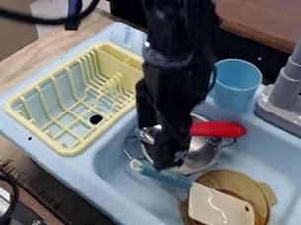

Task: Moved to cleaver to the left side of the sink

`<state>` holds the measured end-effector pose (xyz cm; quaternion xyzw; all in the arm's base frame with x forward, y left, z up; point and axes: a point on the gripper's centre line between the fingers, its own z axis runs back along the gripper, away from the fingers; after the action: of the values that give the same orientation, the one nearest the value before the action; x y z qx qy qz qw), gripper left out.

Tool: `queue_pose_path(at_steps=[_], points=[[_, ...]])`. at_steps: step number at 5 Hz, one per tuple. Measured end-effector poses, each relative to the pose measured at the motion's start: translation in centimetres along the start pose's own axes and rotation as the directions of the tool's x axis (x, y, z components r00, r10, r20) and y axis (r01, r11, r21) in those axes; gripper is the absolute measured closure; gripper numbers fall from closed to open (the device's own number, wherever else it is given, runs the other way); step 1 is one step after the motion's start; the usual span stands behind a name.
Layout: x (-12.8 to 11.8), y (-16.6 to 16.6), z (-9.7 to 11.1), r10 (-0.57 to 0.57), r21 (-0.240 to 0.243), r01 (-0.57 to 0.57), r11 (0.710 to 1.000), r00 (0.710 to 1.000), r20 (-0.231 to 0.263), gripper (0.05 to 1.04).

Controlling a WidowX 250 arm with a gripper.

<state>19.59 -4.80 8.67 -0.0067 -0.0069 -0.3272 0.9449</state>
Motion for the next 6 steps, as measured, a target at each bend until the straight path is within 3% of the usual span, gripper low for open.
queue_pose_path(at_steps=[1,3,4,6], points=[[-0.3,-1.6,-0.6,-0.085,0.012,0.085,0.996,0.996,0.005,0.087],[-0.5,-2.1,-3.0,-0.164,0.078,0.169,0.983,0.985,-0.061,0.087],[-0.2,-1.7,-3.2,-0.159,0.104,0.163,0.981,0.986,-0.050,0.087],[-0.5,-1.2,-5.0,-0.155,0.118,0.166,0.979,0.983,-0.104,0.087]])
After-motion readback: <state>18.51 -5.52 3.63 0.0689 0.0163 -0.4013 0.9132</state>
